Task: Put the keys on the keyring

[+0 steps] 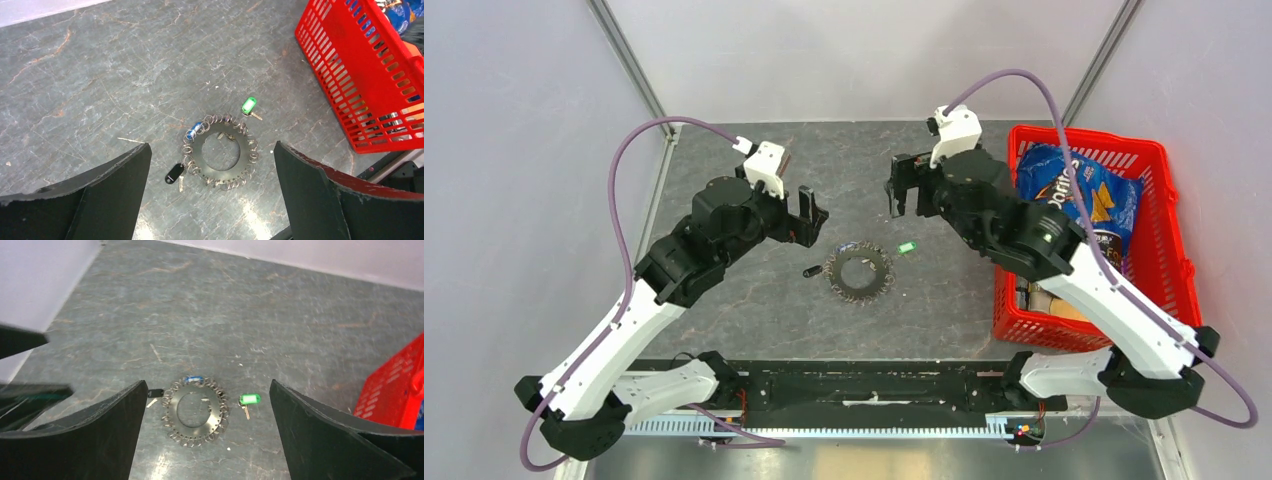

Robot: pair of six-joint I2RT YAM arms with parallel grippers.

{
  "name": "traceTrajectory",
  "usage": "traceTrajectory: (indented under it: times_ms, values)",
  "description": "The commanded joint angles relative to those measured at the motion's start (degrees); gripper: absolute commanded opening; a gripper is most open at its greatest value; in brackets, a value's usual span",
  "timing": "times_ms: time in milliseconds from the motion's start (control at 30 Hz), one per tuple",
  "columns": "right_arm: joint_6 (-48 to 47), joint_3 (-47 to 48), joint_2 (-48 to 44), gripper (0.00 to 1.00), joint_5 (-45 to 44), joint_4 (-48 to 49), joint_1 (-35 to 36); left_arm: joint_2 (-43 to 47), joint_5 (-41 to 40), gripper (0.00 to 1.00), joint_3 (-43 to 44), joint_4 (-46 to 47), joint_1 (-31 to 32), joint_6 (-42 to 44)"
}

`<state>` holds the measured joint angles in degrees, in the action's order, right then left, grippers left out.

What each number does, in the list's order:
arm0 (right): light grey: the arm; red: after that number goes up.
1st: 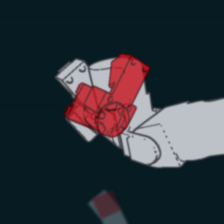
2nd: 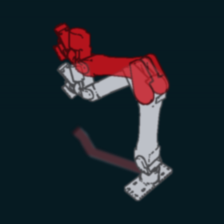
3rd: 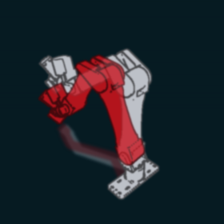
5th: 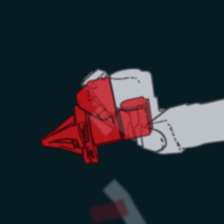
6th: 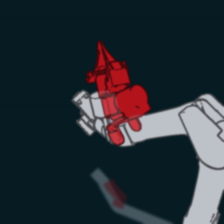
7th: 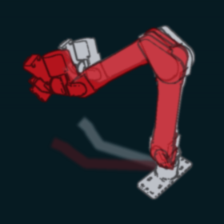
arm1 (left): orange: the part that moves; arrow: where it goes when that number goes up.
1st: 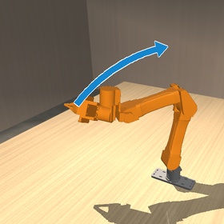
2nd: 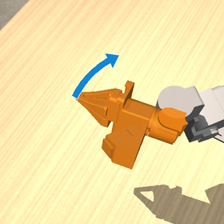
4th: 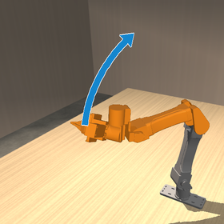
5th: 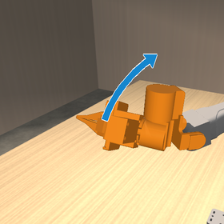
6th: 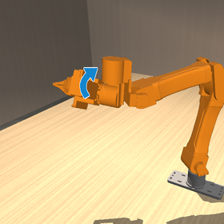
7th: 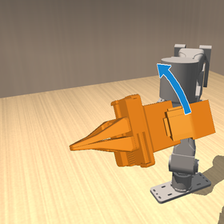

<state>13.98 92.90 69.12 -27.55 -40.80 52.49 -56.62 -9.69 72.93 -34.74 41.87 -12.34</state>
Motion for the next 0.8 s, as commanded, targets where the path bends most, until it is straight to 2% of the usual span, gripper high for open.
traceTrajectory:
  times_ms: [0, 67, 167, 333, 433, 567, 667, 767]
  values:
    - [10.1, 2.4, 1.7, 0.99, -12.2, -1.9, -0.1, 0.4, 1.4, 0.99, 2.0, -1.8, 0.2, 1.4]
    - [9.4, 3.0, 2.1, 0.99, -12.2, -3.6, -0.2, -1.5, 1.7, 0.99, 3.3, -4.0, 0.2, 1.5]
    - [2.3, 3.7, 2.8, 0.99, -4.5, -6.3, -0.2, -2.8, 1.7, 0.96, 3.1, -4.4, 0.2, 1.3]
    - [4.8, -0.3, 2.7, 0.99, -9.2, -4.8, 0.0, -1.8, 2.7, 0.95, 0.6, -1.7, 0.2, 1.1]
    - [8.7, 2.1, 4.9, 0.99, -11.3, -9.4, 0.0, -1.4, 2.7, 0.94, -0.2, -1.6, 0.1, 1.1]
    - [10.4, 5.4, 8.2, 0.99, -7.0, -13.8, -0.1, -1.1, 3.2, 0.93, -1.5, -0.7, 0.1, 0.7]
    - [8.2, 6.9, 8.5, 0.99, -5.6, -14.2, -0.1, -1.4, 2.9, 0.93, -2.1, -0.9, 0.1, 0.7]
    - [3.9, 2.3, 5.1, 0.99, -7.0, -9.6, -0.1, -1.6, 3.3, 0.92, -2.8, -1.2, 0.1, 0.5]
